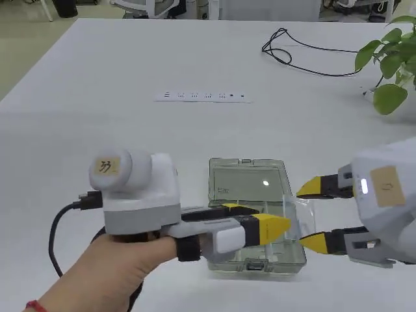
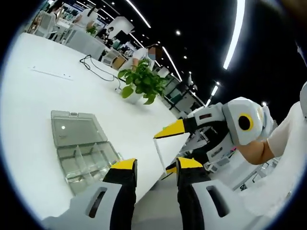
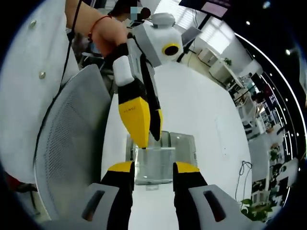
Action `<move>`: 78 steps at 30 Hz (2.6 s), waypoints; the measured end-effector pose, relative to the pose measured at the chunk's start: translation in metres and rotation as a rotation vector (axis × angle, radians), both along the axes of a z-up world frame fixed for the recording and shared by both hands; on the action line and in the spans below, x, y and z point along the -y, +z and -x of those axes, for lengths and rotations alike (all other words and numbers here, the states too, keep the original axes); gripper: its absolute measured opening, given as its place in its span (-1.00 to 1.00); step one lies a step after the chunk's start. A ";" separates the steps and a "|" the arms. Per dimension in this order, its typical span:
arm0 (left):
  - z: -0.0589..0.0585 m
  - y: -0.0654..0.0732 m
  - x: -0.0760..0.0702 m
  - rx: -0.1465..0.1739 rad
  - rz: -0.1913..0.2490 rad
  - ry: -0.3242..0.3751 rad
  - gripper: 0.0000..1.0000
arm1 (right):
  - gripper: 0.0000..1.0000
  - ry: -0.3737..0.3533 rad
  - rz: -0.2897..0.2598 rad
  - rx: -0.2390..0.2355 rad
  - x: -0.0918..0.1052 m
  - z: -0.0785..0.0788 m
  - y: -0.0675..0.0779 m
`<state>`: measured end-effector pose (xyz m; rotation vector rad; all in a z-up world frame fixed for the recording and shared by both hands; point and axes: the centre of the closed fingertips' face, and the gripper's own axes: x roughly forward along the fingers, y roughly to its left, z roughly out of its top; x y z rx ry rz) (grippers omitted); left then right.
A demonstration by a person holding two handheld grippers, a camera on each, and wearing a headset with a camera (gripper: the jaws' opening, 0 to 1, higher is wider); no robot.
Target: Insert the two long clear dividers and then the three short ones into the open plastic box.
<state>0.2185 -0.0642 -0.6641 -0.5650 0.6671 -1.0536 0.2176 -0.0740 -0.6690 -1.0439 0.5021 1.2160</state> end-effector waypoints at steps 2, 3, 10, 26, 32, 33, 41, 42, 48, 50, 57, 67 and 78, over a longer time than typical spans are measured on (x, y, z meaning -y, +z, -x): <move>0.001 0.001 0.003 -0.010 0.023 0.007 -0.45 | -0.36 0.011 0.009 0.019 -0.006 0.001 0.003; 0.001 0.002 0.004 -0.017 0.029 0.008 -0.47 | -0.36 0.020 0.011 0.023 -0.009 0.003 0.005; 0.003 0.003 0.005 -0.032 0.060 0.010 -0.79 | -0.36 0.045 0.019 0.034 -0.017 0.007 0.010; 0.007 0.004 0.008 -0.064 0.080 -0.009 -1.00 | -0.35 0.054 0.044 0.048 -0.018 0.010 0.010; 0.006 0.003 0.006 -0.090 0.091 0.012 -1.00 | -0.35 0.069 0.054 0.068 -0.019 0.010 0.010; 0.005 0.003 0.006 -0.093 0.094 0.017 -1.00 | -0.35 0.070 0.056 0.075 -0.019 0.009 0.010; 0.006 0.003 0.003 0.023 0.041 -0.027 -1.00 | -0.29 0.052 -0.025 0.006 -0.016 0.005 0.028; 0.008 0.003 0.003 0.063 0.022 -0.053 -1.00 | -0.30 0.047 -0.053 -0.034 -0.014 0.005 0.033; 0.027 0.017 0.010 0.319 -0.028 -0.217 -1.00 | -0.55 0.101 -0.108 -0.238 -0.004 0.014 0.044; 0.031 0.018 0.011 0.407 -0.048 -0.257 -1.00 | -0.65 0.129 -0.129 -0.328 -0.003 0.019 0.045; 0.044 0.022 0.017 0.534 -0.064 -0.351 -1.00 | -0.73 0.224 -0.097 -0.470 -0.007 0.037 0.041; 0.045 0.024 0.016 0.566 -0.056 -0.351 -1.00 | -0.89 0.254 -0.133 -0.584 -0.012 0.045 0.038; 0.048 0.020 0.015 0.576 -0.064 -0.362 -1.00 | -0.95 0.257 -0.141 -0.600 -0.013 0.049 0.033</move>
